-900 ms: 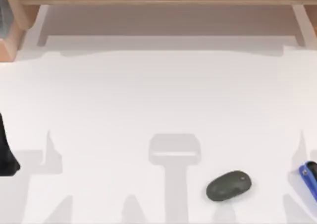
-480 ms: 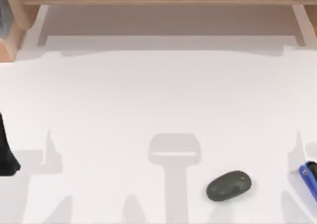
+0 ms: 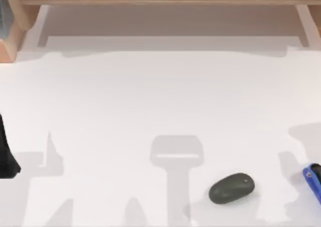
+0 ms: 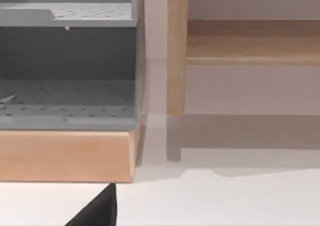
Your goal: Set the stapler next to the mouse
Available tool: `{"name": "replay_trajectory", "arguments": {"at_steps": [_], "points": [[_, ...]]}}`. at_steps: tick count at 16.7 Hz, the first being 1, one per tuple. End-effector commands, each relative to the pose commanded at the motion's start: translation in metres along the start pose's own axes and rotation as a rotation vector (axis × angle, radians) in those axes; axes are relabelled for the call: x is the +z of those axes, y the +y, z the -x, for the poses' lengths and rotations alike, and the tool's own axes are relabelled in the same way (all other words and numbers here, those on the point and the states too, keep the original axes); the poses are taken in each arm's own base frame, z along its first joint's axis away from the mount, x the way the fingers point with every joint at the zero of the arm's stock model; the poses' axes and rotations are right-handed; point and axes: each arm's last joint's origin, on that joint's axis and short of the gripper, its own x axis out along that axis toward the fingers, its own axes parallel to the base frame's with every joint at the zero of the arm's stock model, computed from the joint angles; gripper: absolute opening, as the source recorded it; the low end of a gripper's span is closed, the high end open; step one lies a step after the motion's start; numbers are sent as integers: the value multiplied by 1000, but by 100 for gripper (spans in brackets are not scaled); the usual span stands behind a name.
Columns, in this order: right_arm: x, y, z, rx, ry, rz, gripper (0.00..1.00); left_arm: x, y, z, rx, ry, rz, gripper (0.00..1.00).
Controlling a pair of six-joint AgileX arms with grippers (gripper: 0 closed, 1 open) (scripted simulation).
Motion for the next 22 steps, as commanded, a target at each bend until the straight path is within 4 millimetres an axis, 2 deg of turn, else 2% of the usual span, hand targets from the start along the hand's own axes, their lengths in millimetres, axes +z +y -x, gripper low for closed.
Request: {"name": "replay_trajectory", "arguments": {"at_steps": [4,9,17,22], "points": [[22,8,-30,43,361,50,100,0,0,0,0,0,0,100],[41,17,-58,64,607,102,100,0,0,0,0,0,0,100],[44,18,-64,64,645,108,100,0,0,0,0,0,0,100],[27,20,-90,65,638,112,100,0,0,0,0,0,0,100]]}}
